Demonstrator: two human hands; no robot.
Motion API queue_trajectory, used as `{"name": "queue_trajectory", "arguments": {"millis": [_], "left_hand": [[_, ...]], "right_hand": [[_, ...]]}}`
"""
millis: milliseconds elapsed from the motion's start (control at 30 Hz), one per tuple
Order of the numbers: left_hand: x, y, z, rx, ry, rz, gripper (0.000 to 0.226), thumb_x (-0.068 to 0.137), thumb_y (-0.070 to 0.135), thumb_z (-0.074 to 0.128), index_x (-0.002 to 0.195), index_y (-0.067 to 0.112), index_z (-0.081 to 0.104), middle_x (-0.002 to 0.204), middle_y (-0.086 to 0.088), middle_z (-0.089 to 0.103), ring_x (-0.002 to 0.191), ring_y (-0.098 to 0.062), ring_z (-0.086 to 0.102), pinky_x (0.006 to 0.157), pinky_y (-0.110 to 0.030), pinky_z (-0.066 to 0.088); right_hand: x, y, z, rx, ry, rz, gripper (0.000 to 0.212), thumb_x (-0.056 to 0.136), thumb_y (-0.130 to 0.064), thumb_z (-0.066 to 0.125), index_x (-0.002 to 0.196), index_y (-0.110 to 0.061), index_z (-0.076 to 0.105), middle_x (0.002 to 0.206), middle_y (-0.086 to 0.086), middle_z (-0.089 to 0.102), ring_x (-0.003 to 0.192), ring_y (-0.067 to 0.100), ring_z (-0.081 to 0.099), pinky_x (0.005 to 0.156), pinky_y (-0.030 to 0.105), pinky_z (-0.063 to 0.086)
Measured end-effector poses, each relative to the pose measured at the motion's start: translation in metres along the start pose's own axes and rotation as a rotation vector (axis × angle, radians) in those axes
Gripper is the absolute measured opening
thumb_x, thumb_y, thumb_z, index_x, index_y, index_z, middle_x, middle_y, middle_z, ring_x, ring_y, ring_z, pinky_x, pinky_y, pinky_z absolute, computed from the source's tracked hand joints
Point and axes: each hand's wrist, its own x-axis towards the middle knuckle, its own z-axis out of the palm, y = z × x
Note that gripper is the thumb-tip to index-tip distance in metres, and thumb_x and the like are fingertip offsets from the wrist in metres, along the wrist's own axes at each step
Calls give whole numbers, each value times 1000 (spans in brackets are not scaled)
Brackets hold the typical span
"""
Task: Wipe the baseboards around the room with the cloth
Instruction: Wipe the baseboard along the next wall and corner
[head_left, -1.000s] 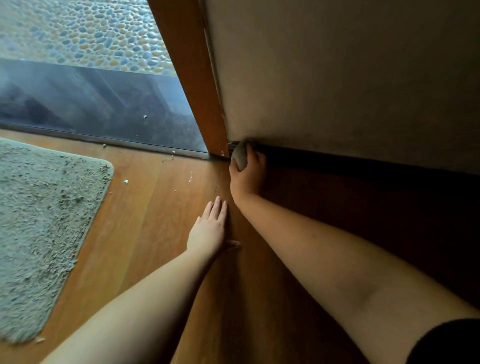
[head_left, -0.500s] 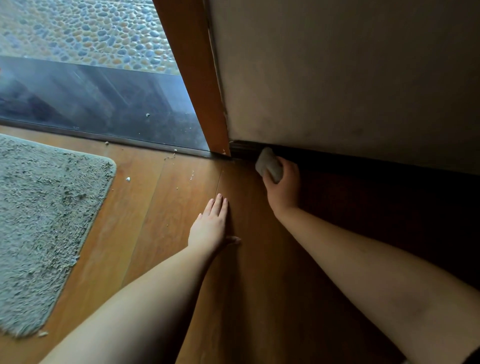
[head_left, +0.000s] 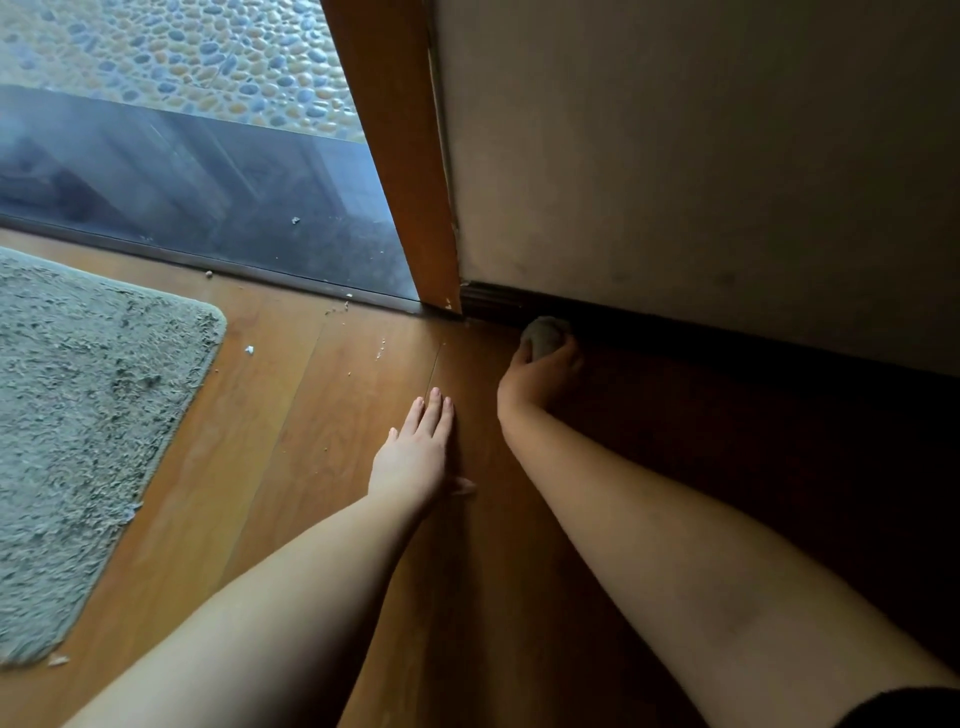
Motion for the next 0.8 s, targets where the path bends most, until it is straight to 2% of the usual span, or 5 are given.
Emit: {"name": "queue_trajectory", "arguments": {"millis": [233,333,433,633,800], "left_hand": [[-2,-3,-1,-40,-15,18,124,74,64,70,157,22,-13,163,1,-21,151,-23,-12,121,-48,12],[-6,-4,0,-12,-9,33,119,79,67,63,156,21,-15,162,1,-23,151,-23,-13,122,-46,9],[-10,-2,-4,30,-13,32,114,83,69,56,156,19,-16,162,-1,-24,151,-23,-13,122,-44,8],[-11,14,-4,91,63,112,91,94,70,32,157,19,-10,164,-2,-15,152,-22,-8,123,-42,3],[5,51,-11,139,45,296,84,96,67,33,156,27,-10,165,-1,-12,152,-24,-6,122,-44,4]], "right_hand": [[-13,-8,25,12,7,33,64,96,-20,61,152,-15,30,157,11,29,142,29,32,115,41,34],[-20,-10,31,-20,-178,-57,60,96,-22,61,150,-12,35,154,12,34,140,29,35,114,39,33],[-27,-22,26,-17,-418,-298,53,95,-23,63,142,-7,47,145,14,47,133,27,45,110,34,36],[-12,-46,-28,-168,-647,-535,49,91,-24,68,135,-9,55,136,10,58,125,24,53,107,30,40],[32,-50,-130,-433,-676,-649,54,90,-29,71,138,-13,53,139,8,54,128,22,49,102,21,34]]}}
